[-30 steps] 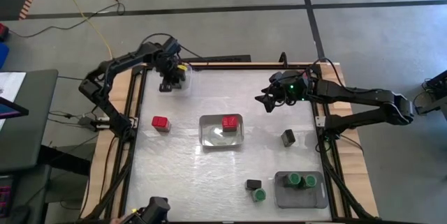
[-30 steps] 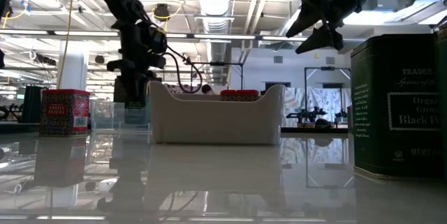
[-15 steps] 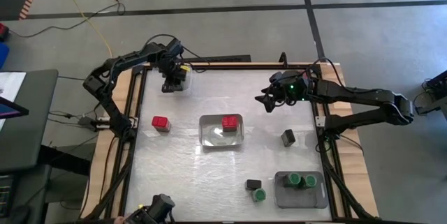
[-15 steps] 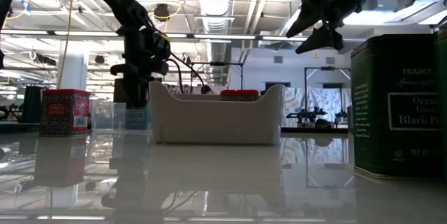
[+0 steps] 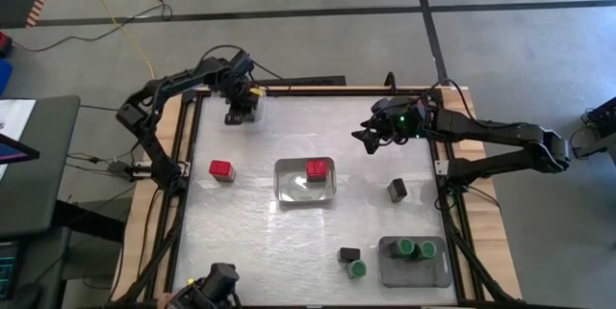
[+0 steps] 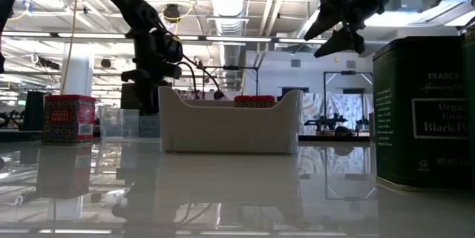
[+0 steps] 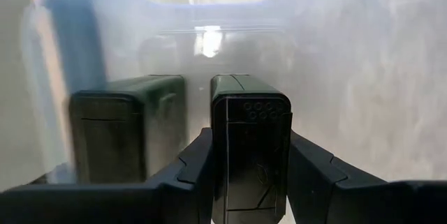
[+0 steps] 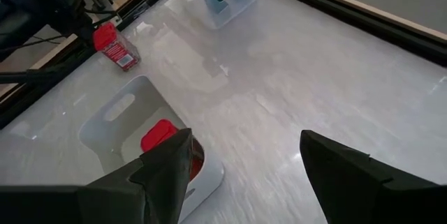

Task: Sort spices by type
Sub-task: Put the bottom left black seasoning can into the transparent bin, then put the top right black seasoning can into the transparent bin

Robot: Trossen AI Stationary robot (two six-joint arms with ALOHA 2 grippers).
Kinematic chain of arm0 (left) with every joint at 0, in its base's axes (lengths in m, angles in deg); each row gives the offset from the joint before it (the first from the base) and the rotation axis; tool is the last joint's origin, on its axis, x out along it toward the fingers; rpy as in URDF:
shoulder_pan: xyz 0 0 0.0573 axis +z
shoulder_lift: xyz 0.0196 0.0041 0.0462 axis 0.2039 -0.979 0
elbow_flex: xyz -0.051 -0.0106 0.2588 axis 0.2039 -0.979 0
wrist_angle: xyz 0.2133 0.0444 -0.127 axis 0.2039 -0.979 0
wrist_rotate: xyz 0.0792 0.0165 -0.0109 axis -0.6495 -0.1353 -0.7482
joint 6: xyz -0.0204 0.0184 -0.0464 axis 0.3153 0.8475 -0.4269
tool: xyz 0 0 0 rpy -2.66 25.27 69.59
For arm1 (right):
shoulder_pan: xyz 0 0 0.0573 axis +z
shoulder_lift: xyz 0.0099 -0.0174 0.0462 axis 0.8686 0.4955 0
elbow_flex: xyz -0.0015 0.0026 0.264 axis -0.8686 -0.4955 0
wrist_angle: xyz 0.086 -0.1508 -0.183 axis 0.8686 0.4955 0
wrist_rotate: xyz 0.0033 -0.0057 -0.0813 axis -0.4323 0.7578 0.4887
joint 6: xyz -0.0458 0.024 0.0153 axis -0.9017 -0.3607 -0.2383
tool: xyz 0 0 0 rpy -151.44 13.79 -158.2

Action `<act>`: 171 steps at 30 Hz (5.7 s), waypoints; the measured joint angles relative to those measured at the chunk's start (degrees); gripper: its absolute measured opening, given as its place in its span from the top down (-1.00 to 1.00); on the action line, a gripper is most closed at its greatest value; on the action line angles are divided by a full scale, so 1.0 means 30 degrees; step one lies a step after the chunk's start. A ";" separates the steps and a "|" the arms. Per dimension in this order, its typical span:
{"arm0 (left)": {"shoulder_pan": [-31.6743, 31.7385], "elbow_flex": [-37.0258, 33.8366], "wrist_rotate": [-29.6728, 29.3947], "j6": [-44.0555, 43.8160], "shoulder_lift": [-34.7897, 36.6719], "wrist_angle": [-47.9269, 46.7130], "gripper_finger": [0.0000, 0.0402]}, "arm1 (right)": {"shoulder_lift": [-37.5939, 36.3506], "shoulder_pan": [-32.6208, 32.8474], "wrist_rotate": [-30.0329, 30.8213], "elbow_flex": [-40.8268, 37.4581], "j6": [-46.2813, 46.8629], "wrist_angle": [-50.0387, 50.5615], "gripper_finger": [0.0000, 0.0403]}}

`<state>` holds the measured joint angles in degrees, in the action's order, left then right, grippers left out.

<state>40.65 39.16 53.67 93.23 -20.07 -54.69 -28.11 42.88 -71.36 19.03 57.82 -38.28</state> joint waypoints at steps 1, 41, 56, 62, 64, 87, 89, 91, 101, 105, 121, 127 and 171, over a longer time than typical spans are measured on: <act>0.0003 0.0107 -0.0075 0.0000 -0.0018 0.0060 0.38 | 0.0000 -0.0004 0.0000 0.0004 -0.0016 -0.0003 -0.45; -0.0071 0.0240 0.0089 0.0036 0.0054 0.0233 0.21 | -0.0002 0.0003 0.0000 0.0004 -0.0021 0.0066 -0.45; -0.0071 0.0240 0.0089 -0.0234 0.0054 0.0248 -0.10 | -0.0002 0.0003 0.0000 0.0004 0.0119 0.0066 -0.45; -0.0071 0.0240 0.0086 -0.0248 0.0057 0.0240 -0.18 | -0.0001 0.0003 0.0007 0.0004 0.0130 0.0064 -0.45; -0.0071 0.0240 0.0081 -0.0449 0.0121 0.0229 -0.19 | -0.0006 0.0003 0.0002 0.0003 0.0130 0.0062 -0.45; -0.1487 0.0240 -0.0130 -0.8055 0.7313 -0.1758 -0.19 | -0.0007 0.0011 0.0007 0.0004 0.0337 0.0066 -0.45; -0.2377 0.0240 -0.0123 -1.0131 0.8493 -0.2189 -0.19 | -0.0007 0.0061 0.0007 0.0004 0.0635 0.0066 -0.45; -0.3544 0.0240 -0.0115 -1.2083 0.9493 -0.2492 -0.19 | -0.0007 0.0061 0.0007 0.0004 0.0677 -0.0101 -0.45; -1.2643 -0.0782 -0.4074 -2.1390 1.1055 -0.2821 -0.19 | -0.0440 -0.0118 -0.0015 0.0004 0.0294 0.1133 -0.62; -1.6151 -0.2485 -0.4577 -2.5152 1.1019 -0.1713 -0.19 | -0.0448 -0.0117 -0.0022 0.0004 -0.1087 0.1408 -0.83; -2.3999 -0.9042 -0.6544 -2.8793 1.0997 0.7661 -0.19 | -0.0430 0.0257 -0.0035 0.0004 -0.1270 0.2475 -0.93; -2.5037 -0.9042 -0.8798 -2.7977 1.1695 0.7186 -0.19 | -0.0327 0.2146 0.2275 0.0504 0.0750 0.5483 -0.90; -2.5177 -1.3122 -0.7153 -2.9602 1.7146 0.7926 -0.19 | 0.4402 0.9543 0.0402 0.0079 1.7550 1.5284 -0.66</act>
<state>-34.88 -0.20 32.21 4.42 31.37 -30.91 -14.91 71.51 -70.15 19.26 110.47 7.57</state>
